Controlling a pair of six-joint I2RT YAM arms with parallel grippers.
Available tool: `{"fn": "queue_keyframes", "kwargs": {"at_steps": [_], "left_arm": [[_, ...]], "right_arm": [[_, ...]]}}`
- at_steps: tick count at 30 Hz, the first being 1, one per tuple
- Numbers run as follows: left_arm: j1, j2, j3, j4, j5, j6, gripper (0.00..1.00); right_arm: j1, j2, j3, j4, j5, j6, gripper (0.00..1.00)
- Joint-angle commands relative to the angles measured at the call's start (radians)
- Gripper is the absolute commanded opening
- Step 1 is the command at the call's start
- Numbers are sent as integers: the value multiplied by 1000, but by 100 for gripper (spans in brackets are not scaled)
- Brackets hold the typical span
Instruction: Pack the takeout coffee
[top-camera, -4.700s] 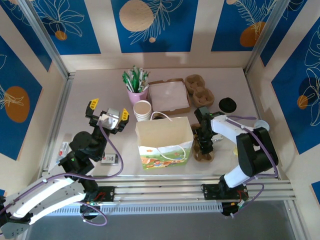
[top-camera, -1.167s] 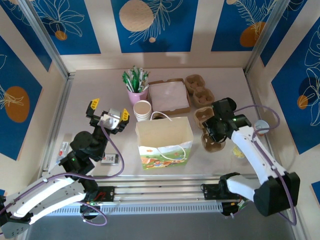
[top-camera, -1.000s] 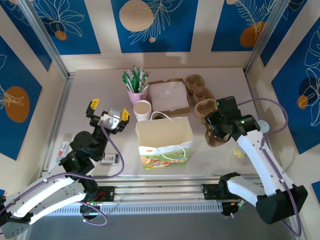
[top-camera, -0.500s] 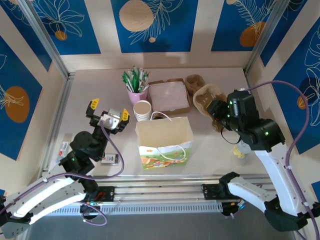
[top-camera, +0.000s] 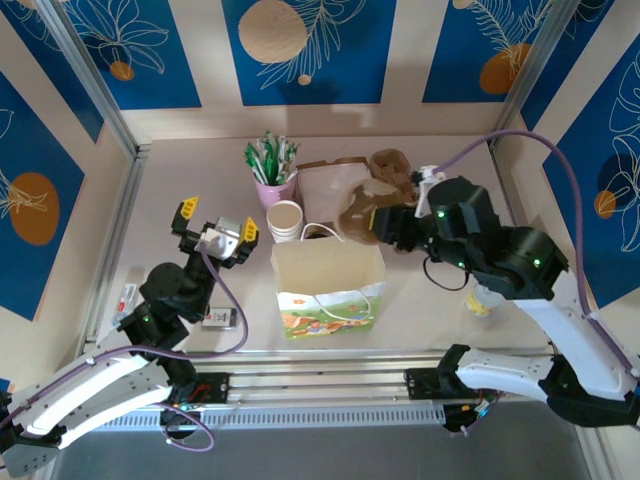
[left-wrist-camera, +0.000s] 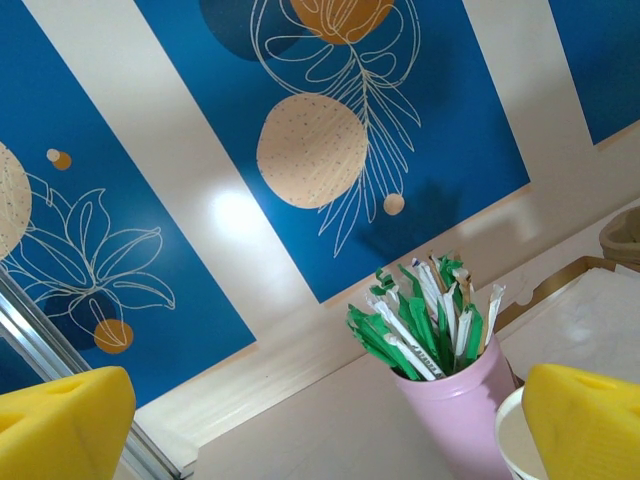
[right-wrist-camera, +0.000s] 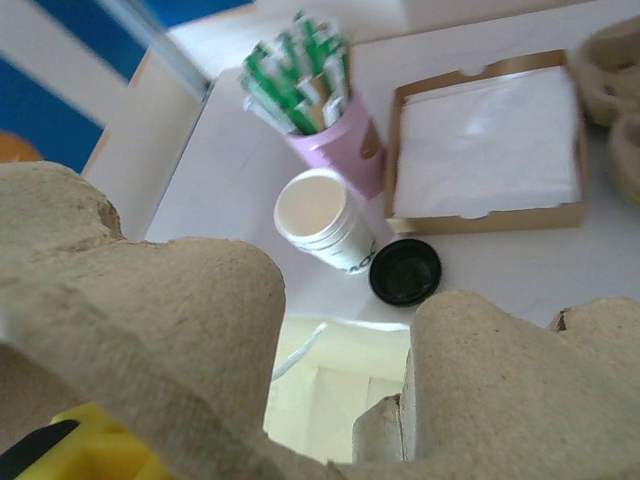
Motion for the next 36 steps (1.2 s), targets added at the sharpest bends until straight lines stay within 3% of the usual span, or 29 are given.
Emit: {"fn": "queue_keyframes", "kwargs": {"at_steps": [1,9,18,25,36], "left_arm": [[8,-21,-5,50,-14,-1,99],[8,-28,-6,46,-10,0,99],[7,-38,-8,41,-5,-1,99],[8,-40,-5,32,6,-9,99],[8,-57,0,19,19,-20,99]], "right_arm": [[105,34,58,25,66,-126,46],[281,184,171,-18,90,-259,47],[283,286,260,-181,59,-125,48],[256,363,305,-305,-54,-45,47],[379,416,457,-410,49,11,47]]}}
